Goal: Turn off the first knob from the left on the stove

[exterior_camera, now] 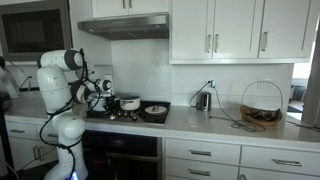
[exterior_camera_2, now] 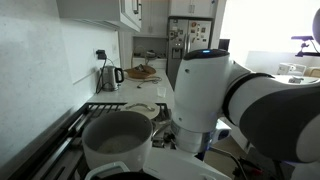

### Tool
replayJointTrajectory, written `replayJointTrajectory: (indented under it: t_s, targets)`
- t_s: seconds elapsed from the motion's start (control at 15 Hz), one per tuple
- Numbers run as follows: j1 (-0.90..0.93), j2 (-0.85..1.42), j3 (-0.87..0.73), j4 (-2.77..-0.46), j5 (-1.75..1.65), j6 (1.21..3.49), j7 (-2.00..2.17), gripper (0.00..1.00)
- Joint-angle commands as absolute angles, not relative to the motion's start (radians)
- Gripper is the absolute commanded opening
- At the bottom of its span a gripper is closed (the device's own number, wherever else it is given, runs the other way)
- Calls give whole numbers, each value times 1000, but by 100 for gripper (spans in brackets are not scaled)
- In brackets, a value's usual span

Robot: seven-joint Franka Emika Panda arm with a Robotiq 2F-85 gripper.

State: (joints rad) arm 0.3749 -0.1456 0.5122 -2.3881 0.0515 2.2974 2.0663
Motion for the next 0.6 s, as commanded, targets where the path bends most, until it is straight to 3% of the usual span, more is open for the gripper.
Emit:
replayJointTrajectory:
  t_s: [0.0, 0.53]
  targets:
    - [387, -142, 501, -2385, 55, 2297, 2067, 5]
    - [384, -160, 523, -2417, 35, 2375, 2346, 5]
